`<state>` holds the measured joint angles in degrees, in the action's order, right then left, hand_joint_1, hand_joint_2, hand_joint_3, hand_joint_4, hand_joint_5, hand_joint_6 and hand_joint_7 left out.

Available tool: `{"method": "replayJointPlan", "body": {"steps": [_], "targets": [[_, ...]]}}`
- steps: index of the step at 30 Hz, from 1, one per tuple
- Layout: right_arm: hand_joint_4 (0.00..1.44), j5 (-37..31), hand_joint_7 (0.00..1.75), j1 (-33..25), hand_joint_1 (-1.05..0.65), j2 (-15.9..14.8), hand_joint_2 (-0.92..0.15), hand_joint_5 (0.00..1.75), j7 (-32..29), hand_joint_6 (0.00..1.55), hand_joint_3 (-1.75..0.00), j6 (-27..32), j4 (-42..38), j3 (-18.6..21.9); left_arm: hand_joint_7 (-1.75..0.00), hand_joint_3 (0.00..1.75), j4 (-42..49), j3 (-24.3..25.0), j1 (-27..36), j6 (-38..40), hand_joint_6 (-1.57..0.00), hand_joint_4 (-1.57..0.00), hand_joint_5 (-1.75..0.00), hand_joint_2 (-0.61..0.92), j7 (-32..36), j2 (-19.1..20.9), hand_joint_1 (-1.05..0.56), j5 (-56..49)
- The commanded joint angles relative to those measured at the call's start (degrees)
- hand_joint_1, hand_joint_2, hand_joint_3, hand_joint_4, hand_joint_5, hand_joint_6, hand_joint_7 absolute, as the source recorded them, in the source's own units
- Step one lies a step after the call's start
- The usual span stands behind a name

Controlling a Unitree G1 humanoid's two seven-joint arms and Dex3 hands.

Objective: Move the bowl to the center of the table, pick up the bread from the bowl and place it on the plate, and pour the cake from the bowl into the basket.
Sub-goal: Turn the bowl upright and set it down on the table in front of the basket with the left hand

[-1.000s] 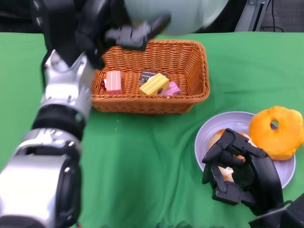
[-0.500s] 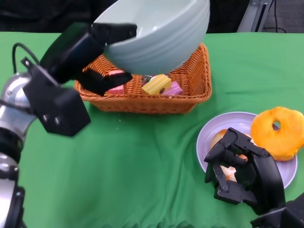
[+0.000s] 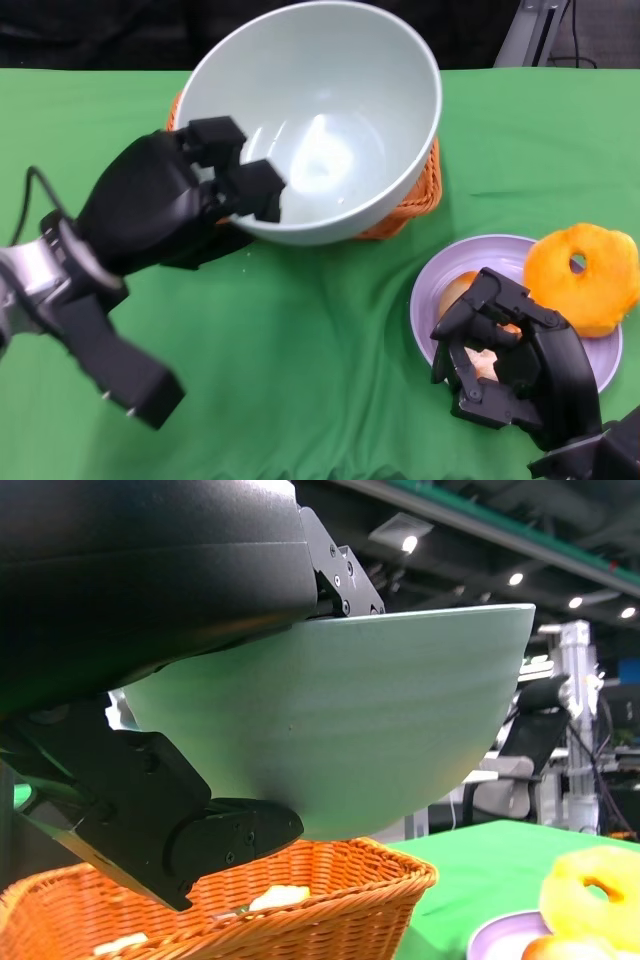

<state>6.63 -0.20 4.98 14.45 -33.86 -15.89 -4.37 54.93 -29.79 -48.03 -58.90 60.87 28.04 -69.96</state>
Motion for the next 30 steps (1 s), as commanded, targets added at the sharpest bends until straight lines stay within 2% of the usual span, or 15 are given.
{"method": "replayJointPlan", "body": {"steps": [1, 5, 9, 15, 19, 21, 22, 24, 26, 30], "targets": [[0.77, 0.7, 1.5, 0.3, 0.02, -0.5, -0.6, 1.71, 0.1, 0.63, -1.14, -0.8, -0.3, 0.7, -1.6, 1.07, -0.5, -3.9, 1.5, 1.0, -0.6, -0.68, -1.75, 0.45, 8.1, 3.4, -0.06, -2.1], [0.78, 0.6, 1.51, 0.2, 0.02, -0.7, -0.59, 1.71, 0.1, 0.64, -1.15, -0.6, 0.0, 0.9, -1.55, 1.12, -0.1, -8.1, 2.8, 2.2, -0.65, -0.7, -1.75, 0.42, 14.1, 4.9, -0.04, -3.5], [0.78, 0.9, 1.51, 0.3, 0.01, -0.7, -0.58, 1.71, 0.3, 0.63, -1.15, -0.8, -0.2, 1.1, -1.71, 1.12, 0.1, -11.5, 4.9, 2.6, -0.6, -0.73, -1.75, 0.37, 18.1, 6.5, 0.01, -4.1], [0.77, 2.1, 1.49, 0.3, 0.01, -0.9, -0.59, 1.7, 1.0, 0.63, -1.13, 0.4, 0.6, 1.5, -1.73, 1.08, 1.3, -15.7, 7.4, 4.5, -0.61, -0.76, -1.75, 0.34, 24.3, 7.2, 0.04, -5.4], [0.78, 1.5, 1.48, 0.4, 0.0, -1.0, -0.59, 1.7, 0.4, 0.64, -1.12, 0.4, 0.9, 1.7, -1.65, 1.07, 2.2, -17.9, 9.2, 4.4, -0.67, -0.77, -1.75, 0.37, 26.1, 7.2, 0.04, -4.9], [0.78, 1.3, 1.49, 0.3, -0.01, -1.2, -0.59, 1.71, 0.3, 0.64, -1.12, 0.7, 1.2, 1.7, -1.62, 1.01, 2.5, -18.6, 10.1, 4.7, -0.67, -0.76, -1.74, 0.42, 26.7, 7.1, 0.04, -4.7], [0.77, 1.3, 1.49, 0.3, -0.01, -1.2, -0.59, 1.71, 0.3, 0.64, -1.12, 0.6, 1.2, 1.7, -1.68, 0.89, 2.7, -19.0, 10.6, 4.8, -0.63, -0.76, -1.75, 0.46, 27.1, 7.0, 0.03, -4.7], [0.77, 1.3, 1.49, 0.4, 0.0, -1.3, -0.59, 1.71, 0.4, 0.64, -1.12, 0.4, 1.1, 1.7, -1.71, 0.82, 3.1, -19.7, 11.5, 5.0, -0.6, -0.76, -1.75, 0.46, 27.3, 6.8, 0.04, -4.6], [0.77, 1.4, 1.5, 0.4, 0.0, -1.2, -0.6, 1.7, 0.3, 0.63, -1.12, 0.5, 1.1, 1.7, -1.73, 0.9, 3.5, -20.4, 12.1, 5.5, -0.59, -0.77, -1.75, 0.39, 27.7, 6.6, 0.07, -4.6], [0.77, 1.6, 1.5, 0.2, 0.01, -1.1, -0.59, 1.71, 0.4, 0.64, -1.13, 0.6, 1.4, 1.6, -1.75, 0.98, 4.2, -21.0, 12.9, 5.8, -0.59, -0.77, -1.75, 0.41, 27.0, 6.3, 0.07, -4.0]]}}
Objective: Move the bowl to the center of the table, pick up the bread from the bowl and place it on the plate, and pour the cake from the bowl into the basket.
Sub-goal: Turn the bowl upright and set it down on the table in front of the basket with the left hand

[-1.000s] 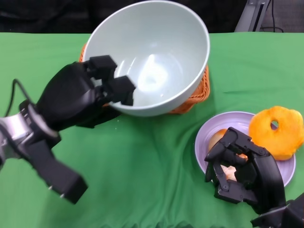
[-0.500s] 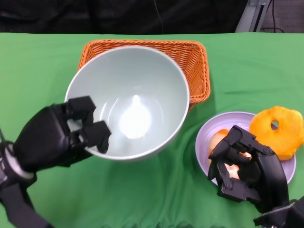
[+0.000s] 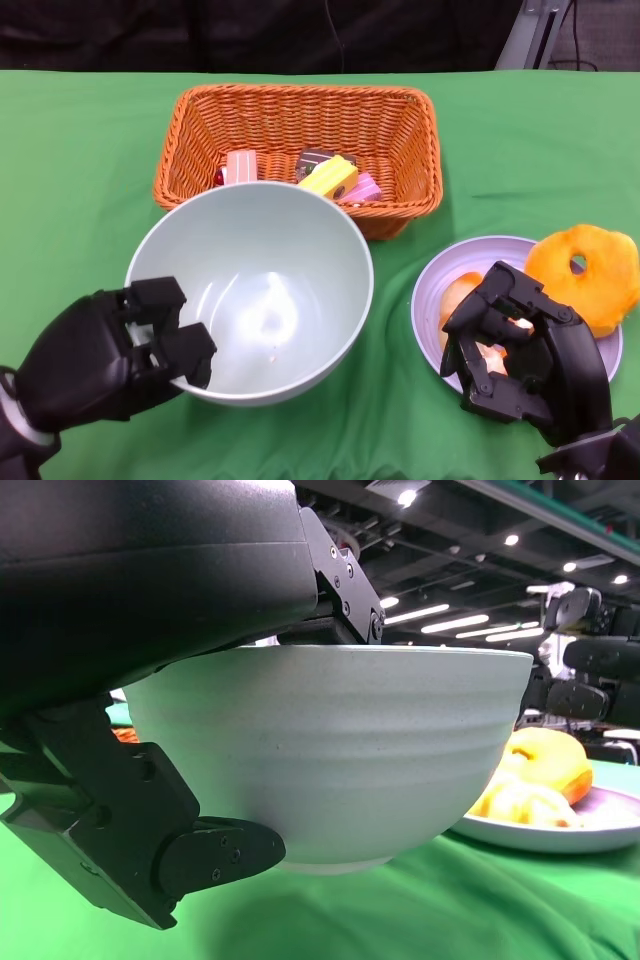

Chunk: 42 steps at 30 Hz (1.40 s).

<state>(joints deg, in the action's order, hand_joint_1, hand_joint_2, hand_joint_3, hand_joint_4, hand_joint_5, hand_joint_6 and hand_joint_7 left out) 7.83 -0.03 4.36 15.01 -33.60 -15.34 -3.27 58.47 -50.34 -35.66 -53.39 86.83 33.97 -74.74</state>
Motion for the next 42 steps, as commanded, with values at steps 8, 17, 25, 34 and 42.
{"method": "replayJointPlan", "body": {"steps": [8, 17, 25, 34, 42], "targets": [[0.78, 0.4, 1.5, -0.5, 0.0, -0.3, -0.58, 1.71, -0.4, 0.64, -1.14, 0.3, 1.5, 0.4, -1.75, 0.83, 4.4, -1.7, 0.5, 0.7, -0.59, -0.74, -1.75, 0.5, -1.6, -1.8, 0.04, 1.7], [0.78, 0.4, 1.5, -0.6, 0.0, -0.5, -0.57, 1.71, -0.2, 0.65, -1.16, 0.5, 1.6, 0.4, -1.74, 0.83, 8.6, -2.0, 0.1, 1.8, -0.59, -0.74, -1.75, 0.51, -5.6, -4.5, 0.08, 3.9], [0.78, -0.2, 1.51, -0.1, 0.0, -0.5, -0.57, 1.7, -0.5, 0.64, -1.17, 0.1, 0.9, 0.4, -1.26, 0.47, 9.2, -1.5, -0.3, 1.9, -0.74, -0.71, -1.64, 0.71, -12.0, -5.1, -0.03, 6.3], [0.78, -0.3, 1.52, 0.0, 0.0, -0.6, -0.57, 1.72, -0.4, 0.64, -1.16, 0.1, 0.8, 0.5, -0.26, 0.01, 7.5, -1.7, -0.4, 1.2, -1.08, -0.86, -1.02, 0.87, -17.7, -3.7, -0.26, 7.7], [0.76, -0.2, 1.53, -0.3, -0.01, -0.7, -0.57, 1.74, -0.2, 0.63, -1.18, 0.3, 0.9, 0.3, 0.0, 0.2, 5.3, -0.1, 0.4, -4.2, -0.84, -0.85, -0.14, 0.92, -18.2, -2.0, -0.94, 9.7]]}}
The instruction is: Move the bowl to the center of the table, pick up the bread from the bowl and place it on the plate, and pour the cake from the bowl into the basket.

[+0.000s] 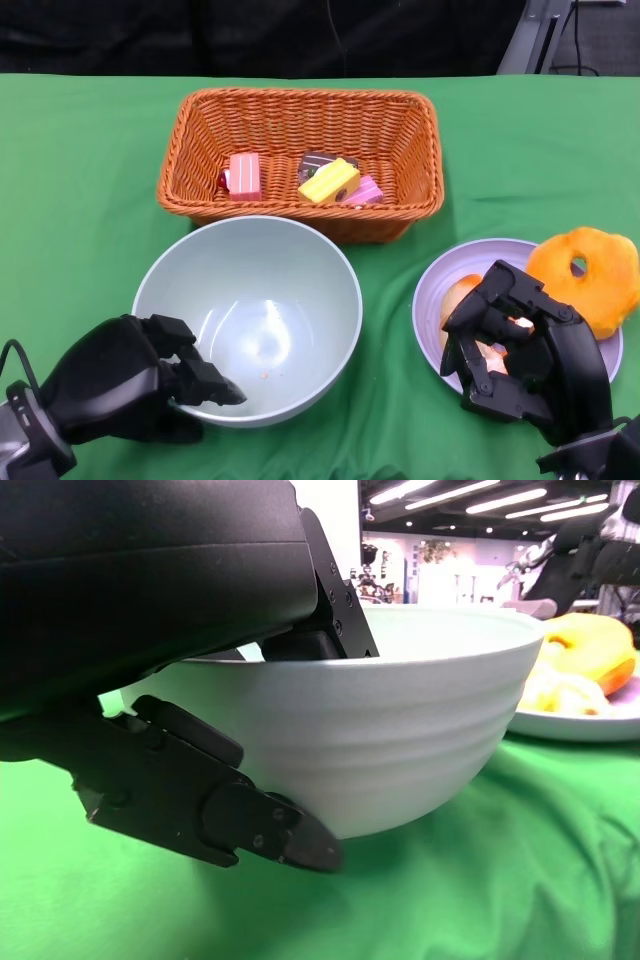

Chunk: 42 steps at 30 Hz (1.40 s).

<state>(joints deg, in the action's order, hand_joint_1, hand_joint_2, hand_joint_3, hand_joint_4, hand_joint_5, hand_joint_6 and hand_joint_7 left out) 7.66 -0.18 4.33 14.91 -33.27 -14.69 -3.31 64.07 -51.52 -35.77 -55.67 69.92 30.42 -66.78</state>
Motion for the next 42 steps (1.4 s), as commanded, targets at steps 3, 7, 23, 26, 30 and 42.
{"method": "replayJointPlan", "body": {"steps": [3, 7, 23, 26, 30, 42], "targets": [[0.77, 0.3, 1.54, -0.3, -0.01, -0.6, -0.57, 1.75, -0.1, 0.63, -1.18, 1.2, 0.8, 0.2, 0.0, 0.27, 0.1, 2.5, 0.7, -4.8, -0.55, -0.6, -0.02, 0.92, -5.5, 1.9, -1.04, 4.3], [0.78, 0.0, 1.55, -0.2, -0.02, -0.6, -0.56, 1.75, -0.2, 0.63, -1.19, 1.2, 0.7, 0.2, 0.0, 0.37, 1.9, 5.4, 1.1, -10.9, -0.25, -0.25, 0.0, 0.92, -15.2, 1.8, -1.05, 10.2], [0.78, 1.3, 1.57, -0.6, -0.02, -1.1, -0.56, 1.75, 1.4, 0.61, -1.21, 1.5, 1.2, 0.2, -0.15, 0.09, -17.5, 27.5, 18.1, -0.9, -0.82, -0.83, -0.38, 0.92, -95.7, -11.3, -0.45, 93.8], [0.77, 2.1, 1.56, -0.8, -0.02, -1.6, -0.57, 1.75, 2.7, 0.6, -1.19, 1.6, 1.8, 0.2, -0.15, 0.13, -23.1, 30.2, 19.6, 1.4, -0.94, -0.7, -0.93, 0.92, -96.7, -13.0, -0.38, 96.3], [0.76, 3.0, 1.53, -1.5, -0.02, -2.6, -0.6, 1.75, 4.5, 0.61, -1.15, 3.5, 4.0, -0.2, -0.55, 0.2, -31.0, 35.3, 22.4, 7.3, -0.93, -0.67, -1.22, 0.92, -96.9, -16.1, -0.24, 95.9], [0.79, 3.0, 1.41, -5.3, -0.03, -6.6, -0.52, 1.67, 9.8, 0.71, -1.12, 10.5, 17.0, -4.6, -1.31, 1.28, -54.3, 39.3, 30.3, 33.8, -0.87, -0.84, -1.59, 0.49, -107.1, -16.9, 0.02, 96.6]]}}
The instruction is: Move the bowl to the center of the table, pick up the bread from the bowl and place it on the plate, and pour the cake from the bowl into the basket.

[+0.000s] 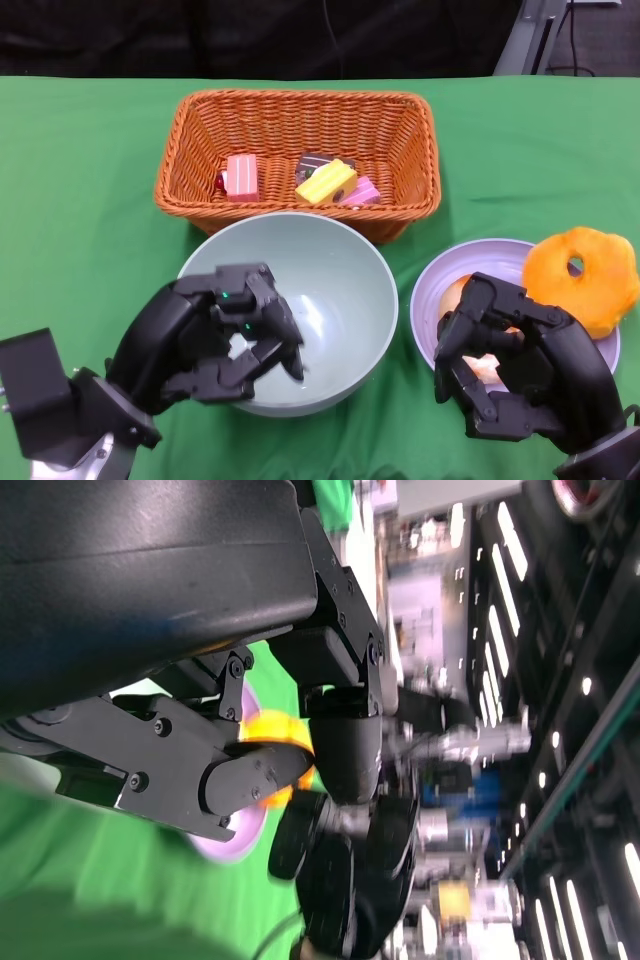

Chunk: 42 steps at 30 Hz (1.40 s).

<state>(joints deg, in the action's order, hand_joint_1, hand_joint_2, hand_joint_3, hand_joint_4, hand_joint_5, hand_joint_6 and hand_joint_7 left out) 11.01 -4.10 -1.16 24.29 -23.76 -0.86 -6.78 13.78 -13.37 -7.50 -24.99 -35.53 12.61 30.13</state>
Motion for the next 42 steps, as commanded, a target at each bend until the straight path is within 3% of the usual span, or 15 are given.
{"method": "replayJointPlan", "body": {"steps": [1, 5, 12, 24, 42], "targets": [[0.79, -0.9, 1.38, -1.9, -0.04, -1.3, -0.53, 1.66, 0.5, 0.73, -1.11, 1.0, 4.4, -1.8, -1.32, 1.31, -4.9, 1.4, 2.5, 3.2, -0.88, -0.86, -1.59, 0.46, -2.8, 0.8, 0.01, -0.5], [0.85, -2.9, 1.3, -3.5, -0.06, -1.5, -0.46, 1.6, -0.5, 0.79, -1.14, 1.9, 7.9, -3.5, -1.39, 1.43, -6.6, 2.7, 3.7, 2.6, -0.86, -0.86, -1.61, 0.36, -6.5, -0.2, -0.03, -1.0], [0.88, -2.6, 1.21, -5.4, -0.06, -1.5, -0.4, 1.52, -0.7, 0.83, -1.22, 5.6, 12.2, -5.7, -1.39, 1.3, -8.9, 4.9, 5.2, 3.9, -0.84, -0.85, -1.59, 0.41, -9.7, -1.5, -0.11, -0.7], [0.86, -1.7, 1.18, -5.3, -0.08, -1.8, -0.43, 1.51, -0.4, 0.82, -1.14, 7.8, 13.4, -6.5, -1.41, 1.15, -9.9, 6.9, 5.5, 4.4, -0.81, -0.83, -1.57, 0.5, -12.6, -2.1, -0.13, -1.6], [0.81, -2.0, 1.23, -4.5, -0.09, -1.4, -0.4, 1.59, -1.8, 0.78, -1.21, 6.7, 11.9, -5.7, -1.33, 1.13, -7.0, 8.2, 4.8, 1.7, -0.83, -0.82, -1.56, 0.51, -14.5, -3.7, -0.08, -4.5]]}}
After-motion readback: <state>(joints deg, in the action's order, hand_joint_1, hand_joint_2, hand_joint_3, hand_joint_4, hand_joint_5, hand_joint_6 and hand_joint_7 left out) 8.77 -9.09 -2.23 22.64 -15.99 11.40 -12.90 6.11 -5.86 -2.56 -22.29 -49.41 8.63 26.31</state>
